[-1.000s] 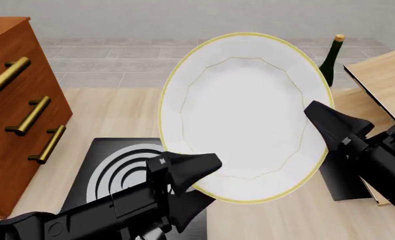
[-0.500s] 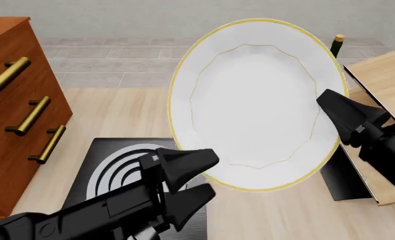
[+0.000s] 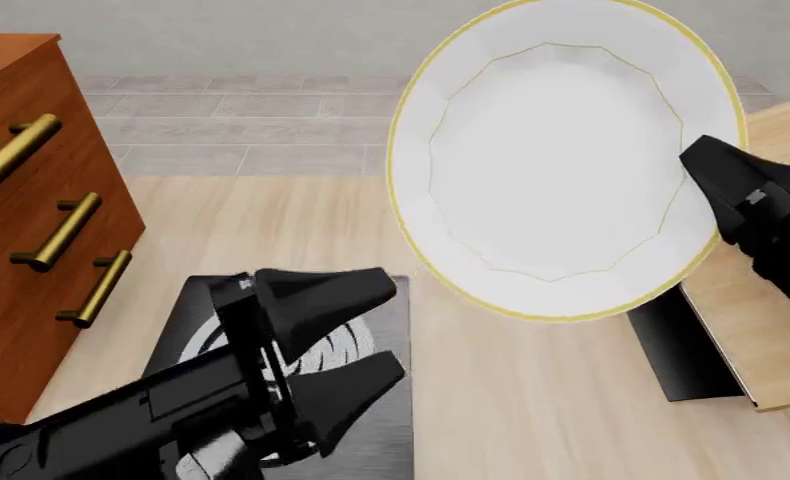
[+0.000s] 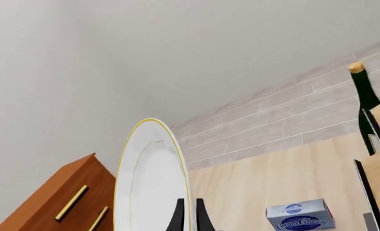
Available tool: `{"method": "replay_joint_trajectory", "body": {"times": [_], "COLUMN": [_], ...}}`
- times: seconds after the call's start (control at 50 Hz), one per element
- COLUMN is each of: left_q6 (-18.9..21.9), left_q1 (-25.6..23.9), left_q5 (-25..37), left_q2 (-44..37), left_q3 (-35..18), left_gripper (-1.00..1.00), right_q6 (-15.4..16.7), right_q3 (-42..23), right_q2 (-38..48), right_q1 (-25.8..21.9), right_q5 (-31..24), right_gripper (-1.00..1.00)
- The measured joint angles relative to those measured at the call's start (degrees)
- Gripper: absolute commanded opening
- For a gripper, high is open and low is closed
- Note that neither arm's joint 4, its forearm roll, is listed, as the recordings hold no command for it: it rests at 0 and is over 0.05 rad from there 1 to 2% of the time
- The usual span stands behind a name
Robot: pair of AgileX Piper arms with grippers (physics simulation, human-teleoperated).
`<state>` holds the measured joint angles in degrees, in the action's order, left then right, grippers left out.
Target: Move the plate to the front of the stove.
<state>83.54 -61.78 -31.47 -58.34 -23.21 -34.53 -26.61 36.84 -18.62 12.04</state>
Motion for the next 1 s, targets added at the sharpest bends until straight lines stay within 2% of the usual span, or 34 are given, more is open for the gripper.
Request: {"method": "replay_joint_trajectory", "body": {"times": [0.54, 1.0], "left_q6": [-17.3, -39.0], "left_q1": [8.1, 15.6], "left_q5": [20.2, 40.3], "left_q2": [23.5, 36.5], "left_q3": [-5.9, -19.0], "left_gripper": [1.0, 1.0], "right_q6": [0.4, -1.0], "right_q3": [-5.2, -10.1], "right_q2": [7.1, 16.5], "right_q1": [3.4, 3.6], "right_q5": [0.4, 2.3], "right_gripper": [-1.0, -1.0]}}
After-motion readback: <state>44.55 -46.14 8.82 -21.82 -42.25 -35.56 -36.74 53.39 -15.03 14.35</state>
